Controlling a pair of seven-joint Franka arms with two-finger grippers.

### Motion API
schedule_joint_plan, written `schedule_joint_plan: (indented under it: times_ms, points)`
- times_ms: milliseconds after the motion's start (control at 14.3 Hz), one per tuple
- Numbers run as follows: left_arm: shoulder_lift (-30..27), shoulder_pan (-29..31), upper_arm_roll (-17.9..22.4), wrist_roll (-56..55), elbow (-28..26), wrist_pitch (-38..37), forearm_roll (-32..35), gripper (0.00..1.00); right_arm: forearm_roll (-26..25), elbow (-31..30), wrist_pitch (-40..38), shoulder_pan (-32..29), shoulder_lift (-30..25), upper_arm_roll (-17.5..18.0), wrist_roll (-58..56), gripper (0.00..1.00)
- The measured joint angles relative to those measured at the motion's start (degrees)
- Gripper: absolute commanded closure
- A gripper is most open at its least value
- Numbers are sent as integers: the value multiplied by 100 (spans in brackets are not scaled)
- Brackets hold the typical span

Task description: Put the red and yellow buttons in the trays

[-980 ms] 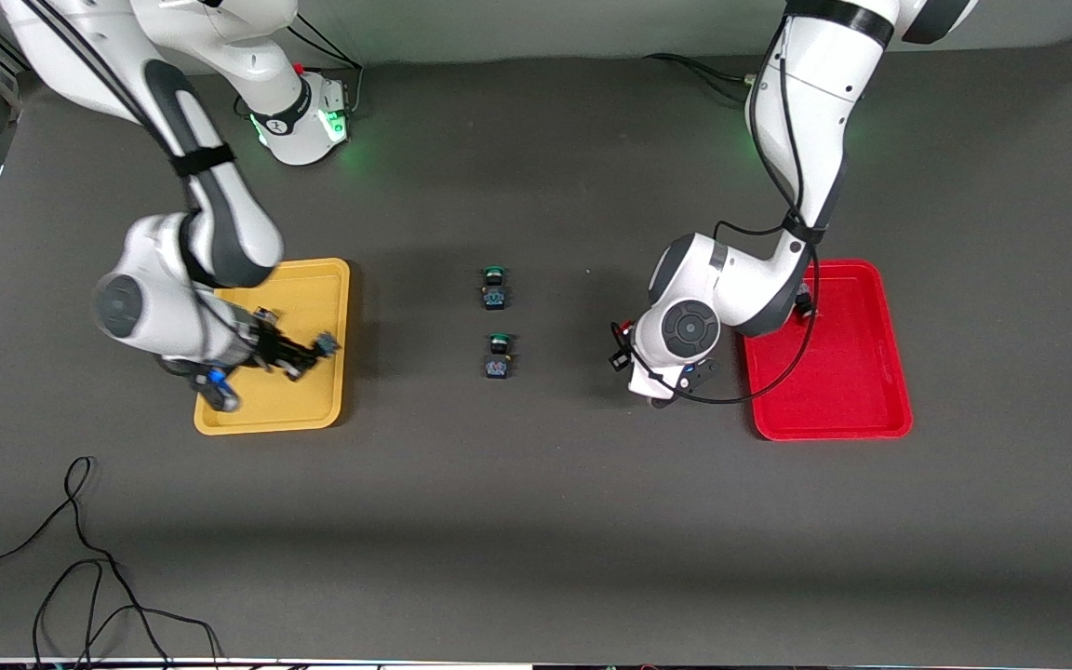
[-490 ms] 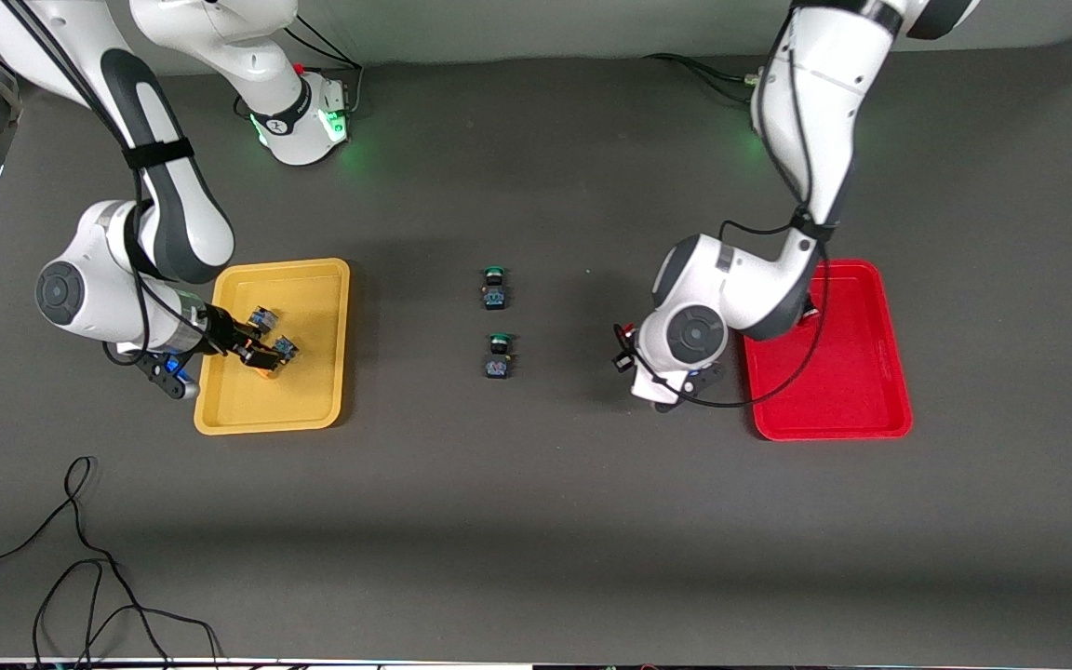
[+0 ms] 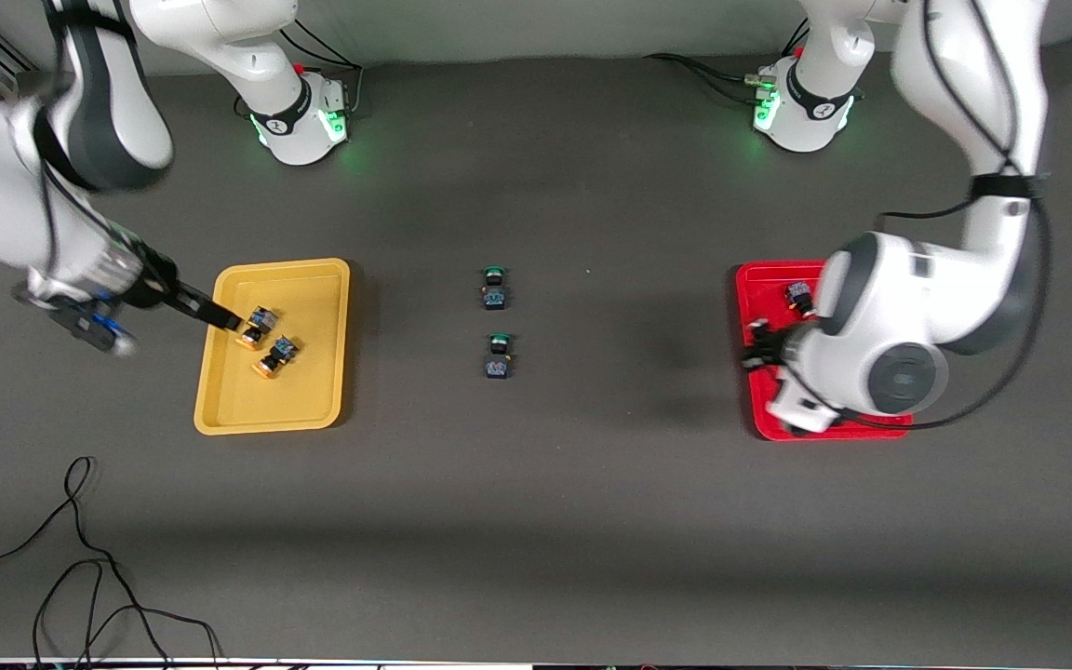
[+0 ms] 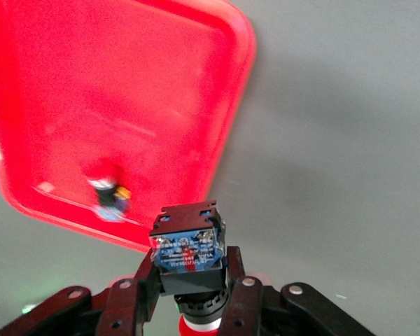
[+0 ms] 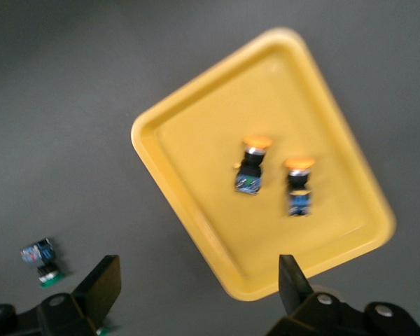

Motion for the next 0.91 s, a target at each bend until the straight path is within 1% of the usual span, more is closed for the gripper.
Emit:
schedule_joint_plan:
  times_ms: [70,210,350,490,560,630,770,910]
  points:
    - [14,177,1,328,-228,285,69,100,-113,2,-125,-3,-337,6,-286,0]
    - [79,425,0,786,-740,1024,96,100,-160,61,-401,-77,-853,9,-1041,0]
    - [173,521,-2,977,-1311,1958,102,100,-164,223,-796,-209,-1138,8,-1502,0]
    - [287,524,-22,1059,-1790,2798,107,30,-168,506,-1208,-241,-1173,10,-1621,0]
    - [318,524,-32,1078,-1913,2980,107,1,-172,702,-1438,-236,-1134,24,-1633,0]
    - [323,528,-32,1082,-1950,3025,107,0,-176,904,-1611,-220,-1054,43,-1636,0]
    - [250,561,-30,1086,-1929,2972,108,0,-256,1251,-1717,-112,-747,76,-1640,0]
    - [53,569,-34,1086,-1848,2634,108,0,-459,1562,-1725,106,-323,88,-1640,0]
